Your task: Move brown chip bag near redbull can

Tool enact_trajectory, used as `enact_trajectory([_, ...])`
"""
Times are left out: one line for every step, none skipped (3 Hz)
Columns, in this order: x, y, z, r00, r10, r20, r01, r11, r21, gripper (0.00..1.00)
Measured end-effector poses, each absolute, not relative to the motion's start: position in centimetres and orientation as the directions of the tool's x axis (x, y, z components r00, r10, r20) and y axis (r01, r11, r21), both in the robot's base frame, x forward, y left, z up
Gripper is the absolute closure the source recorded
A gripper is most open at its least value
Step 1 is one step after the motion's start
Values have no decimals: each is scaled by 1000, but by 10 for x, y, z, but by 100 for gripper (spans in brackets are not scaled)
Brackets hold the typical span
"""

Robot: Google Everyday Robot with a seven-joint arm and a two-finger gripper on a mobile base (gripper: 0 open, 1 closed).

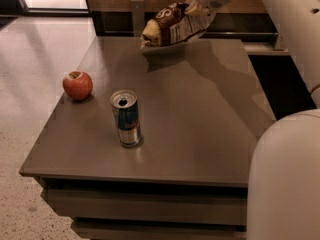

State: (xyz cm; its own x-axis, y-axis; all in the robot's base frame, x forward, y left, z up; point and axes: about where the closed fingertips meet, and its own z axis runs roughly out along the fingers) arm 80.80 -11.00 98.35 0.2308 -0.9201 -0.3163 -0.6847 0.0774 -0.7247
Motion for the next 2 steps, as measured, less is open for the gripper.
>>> enact_trajectory([789,-98,995,211,-914,-346,-658,129,-742,100])
enact_trajectory([721,-65,997,212,-885,-415,-670,178,-721,100])
